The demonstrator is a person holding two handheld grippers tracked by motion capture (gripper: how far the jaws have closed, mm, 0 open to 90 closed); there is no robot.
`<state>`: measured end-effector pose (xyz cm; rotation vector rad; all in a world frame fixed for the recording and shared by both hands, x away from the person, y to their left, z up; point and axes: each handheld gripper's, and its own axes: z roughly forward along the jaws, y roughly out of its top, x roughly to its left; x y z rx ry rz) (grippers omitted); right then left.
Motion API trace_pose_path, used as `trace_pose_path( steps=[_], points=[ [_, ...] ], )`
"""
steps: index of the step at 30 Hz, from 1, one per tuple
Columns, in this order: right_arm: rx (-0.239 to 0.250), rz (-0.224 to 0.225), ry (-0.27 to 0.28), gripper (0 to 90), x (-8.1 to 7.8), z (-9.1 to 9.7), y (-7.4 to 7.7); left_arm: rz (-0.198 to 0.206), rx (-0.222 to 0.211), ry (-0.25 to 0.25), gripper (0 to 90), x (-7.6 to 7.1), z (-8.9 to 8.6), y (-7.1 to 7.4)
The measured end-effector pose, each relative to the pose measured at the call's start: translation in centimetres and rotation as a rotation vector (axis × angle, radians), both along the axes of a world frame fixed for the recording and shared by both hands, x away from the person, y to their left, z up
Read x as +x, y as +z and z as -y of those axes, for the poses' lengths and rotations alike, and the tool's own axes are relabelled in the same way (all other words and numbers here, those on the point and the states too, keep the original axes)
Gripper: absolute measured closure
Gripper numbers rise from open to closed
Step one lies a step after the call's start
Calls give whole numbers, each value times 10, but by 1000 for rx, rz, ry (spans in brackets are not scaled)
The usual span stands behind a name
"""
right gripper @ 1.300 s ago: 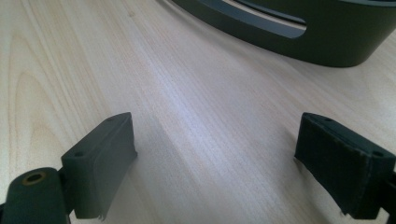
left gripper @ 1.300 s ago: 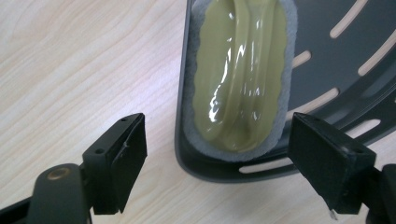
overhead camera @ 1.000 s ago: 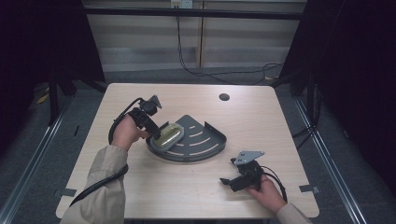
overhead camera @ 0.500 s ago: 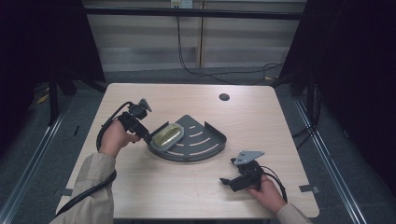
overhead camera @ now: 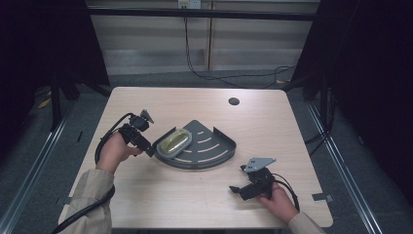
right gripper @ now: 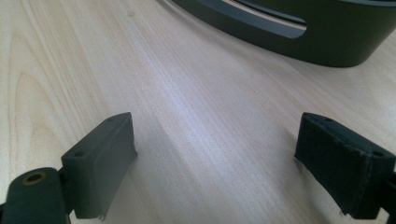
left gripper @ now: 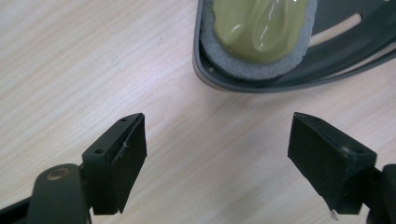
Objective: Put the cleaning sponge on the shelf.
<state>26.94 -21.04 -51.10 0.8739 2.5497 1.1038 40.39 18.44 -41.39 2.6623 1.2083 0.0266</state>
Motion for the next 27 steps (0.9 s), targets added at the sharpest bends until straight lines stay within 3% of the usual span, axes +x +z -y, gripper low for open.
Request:
trace_pose_path(
  steps=[7,27],
  points=[
    [-1,1,2,114,0,0,0,-15,-9,4,194,-8,-6,-8],
    [-1,0,2,114,0,0,0,-4,-23,21,199,-29,-16,-29]
  ],
)
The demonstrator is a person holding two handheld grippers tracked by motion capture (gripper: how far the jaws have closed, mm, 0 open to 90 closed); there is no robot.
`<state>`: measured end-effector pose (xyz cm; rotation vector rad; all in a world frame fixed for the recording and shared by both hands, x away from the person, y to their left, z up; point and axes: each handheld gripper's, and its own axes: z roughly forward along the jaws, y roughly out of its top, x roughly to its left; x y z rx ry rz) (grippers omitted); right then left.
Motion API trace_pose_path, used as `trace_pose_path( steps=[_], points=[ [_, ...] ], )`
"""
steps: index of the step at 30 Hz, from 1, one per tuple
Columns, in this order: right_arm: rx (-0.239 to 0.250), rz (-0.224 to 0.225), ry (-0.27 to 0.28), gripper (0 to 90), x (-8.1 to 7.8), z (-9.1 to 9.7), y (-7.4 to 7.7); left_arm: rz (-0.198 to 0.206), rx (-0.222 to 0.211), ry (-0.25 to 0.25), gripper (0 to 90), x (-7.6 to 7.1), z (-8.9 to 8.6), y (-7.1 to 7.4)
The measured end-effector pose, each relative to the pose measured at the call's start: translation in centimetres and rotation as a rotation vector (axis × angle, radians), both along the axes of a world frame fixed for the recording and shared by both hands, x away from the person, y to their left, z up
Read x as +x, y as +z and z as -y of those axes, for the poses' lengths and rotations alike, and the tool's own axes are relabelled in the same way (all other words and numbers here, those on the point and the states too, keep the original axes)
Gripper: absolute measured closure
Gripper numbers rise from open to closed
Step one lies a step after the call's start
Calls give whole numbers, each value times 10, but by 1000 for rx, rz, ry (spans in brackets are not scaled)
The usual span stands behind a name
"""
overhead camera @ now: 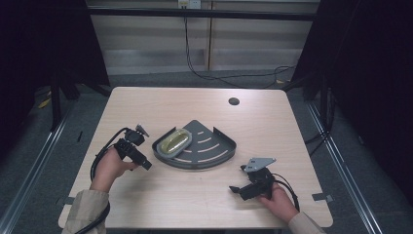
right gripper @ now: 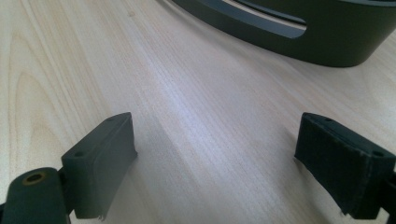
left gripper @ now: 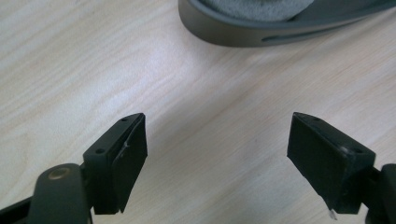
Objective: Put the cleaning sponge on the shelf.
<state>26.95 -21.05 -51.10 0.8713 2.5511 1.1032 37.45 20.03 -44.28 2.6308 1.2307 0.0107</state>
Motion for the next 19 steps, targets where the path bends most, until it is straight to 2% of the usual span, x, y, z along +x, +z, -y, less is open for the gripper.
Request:
trace_pose_path(
  steps=[9,14,19],
  points=[
    [0,0,0,114,0,0,0,6,-14,-7,200,-11,-3,-9],
    [0,0,0,114,0,0,0,21,-43,12,201,-16,-7,-13],
    [0,-1,0,114,0,0,0,20,-48,18,202,-18,-9,-15]
  ],
)
